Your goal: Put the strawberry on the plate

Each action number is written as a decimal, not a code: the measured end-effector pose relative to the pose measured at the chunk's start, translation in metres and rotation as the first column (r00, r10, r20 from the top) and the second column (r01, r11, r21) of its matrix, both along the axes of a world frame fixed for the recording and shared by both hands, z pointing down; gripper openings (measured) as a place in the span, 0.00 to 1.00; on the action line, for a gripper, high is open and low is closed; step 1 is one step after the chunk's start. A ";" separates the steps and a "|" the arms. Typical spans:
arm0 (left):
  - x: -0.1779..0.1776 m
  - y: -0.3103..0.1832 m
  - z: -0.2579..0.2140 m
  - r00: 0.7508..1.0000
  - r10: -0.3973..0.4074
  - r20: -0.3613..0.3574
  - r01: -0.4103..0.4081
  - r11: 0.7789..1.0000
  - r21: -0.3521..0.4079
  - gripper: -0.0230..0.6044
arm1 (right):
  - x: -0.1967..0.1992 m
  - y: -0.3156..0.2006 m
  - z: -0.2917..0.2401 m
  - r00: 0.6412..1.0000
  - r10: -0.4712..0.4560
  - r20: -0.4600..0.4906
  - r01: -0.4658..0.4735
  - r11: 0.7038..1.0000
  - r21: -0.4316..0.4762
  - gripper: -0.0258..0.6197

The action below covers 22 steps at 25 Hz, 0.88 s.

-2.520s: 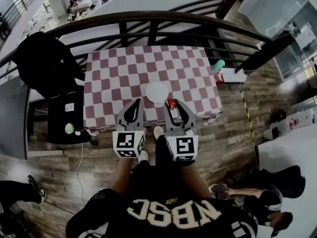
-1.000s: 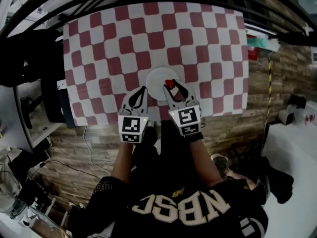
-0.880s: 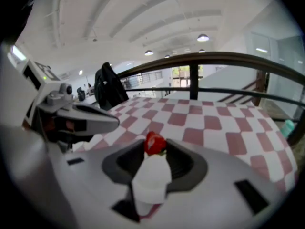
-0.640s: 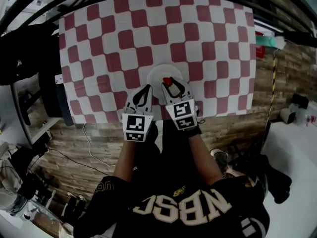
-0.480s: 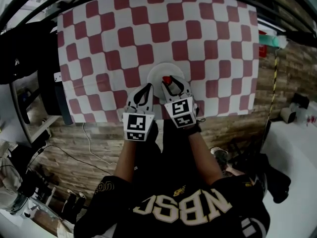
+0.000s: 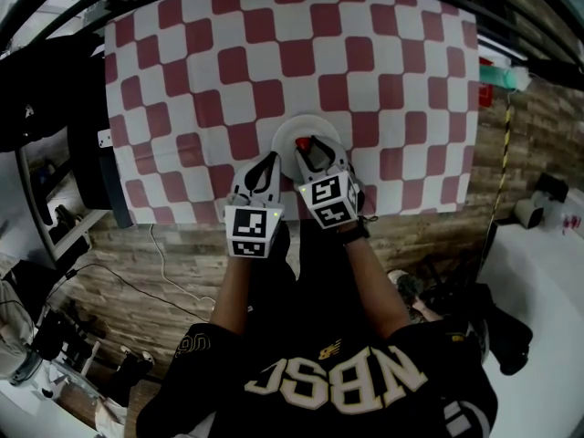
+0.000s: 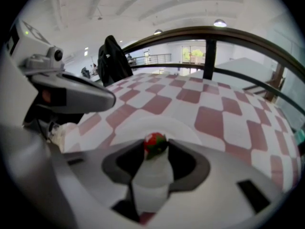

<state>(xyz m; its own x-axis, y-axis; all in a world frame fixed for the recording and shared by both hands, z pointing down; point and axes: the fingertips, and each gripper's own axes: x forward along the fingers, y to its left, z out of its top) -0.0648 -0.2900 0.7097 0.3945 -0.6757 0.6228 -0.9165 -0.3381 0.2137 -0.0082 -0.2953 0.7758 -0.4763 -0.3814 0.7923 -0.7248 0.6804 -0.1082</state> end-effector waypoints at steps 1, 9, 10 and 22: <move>0.000 0.000 -0.002 1.000 -0.001 -0.001 0.001 1.000 0.002 0.05 | -0.001 0.000 -0.002 1.000 -0.005 0.000 0.005 1.000 0.000 0.27; -0.002 -0.006 -0.053 1.000 -0.005 -0.014 0.006 0.997 0.071 0.05 | 0.001 -0.007 -0.059 0.999 0.014 0.036 -0.017 0.997 0.078 0.27; -0.002 -0.006 -0.063 1.000 -0.005 -0.018 0.006 0.997 0.083 0.05 | 0.002 -0.008 -0.072 0.998 0.026 0.050 -0.030 0.995 0.091 0.27; -0.013 -0.030 -0.208 0.995 -0.023 -0.099 0.054 0.943 0.327 0.05 | 0.004 -0.024 -0.253 0.945 0.101 0.312 -0.208 0.920 0.333 0.15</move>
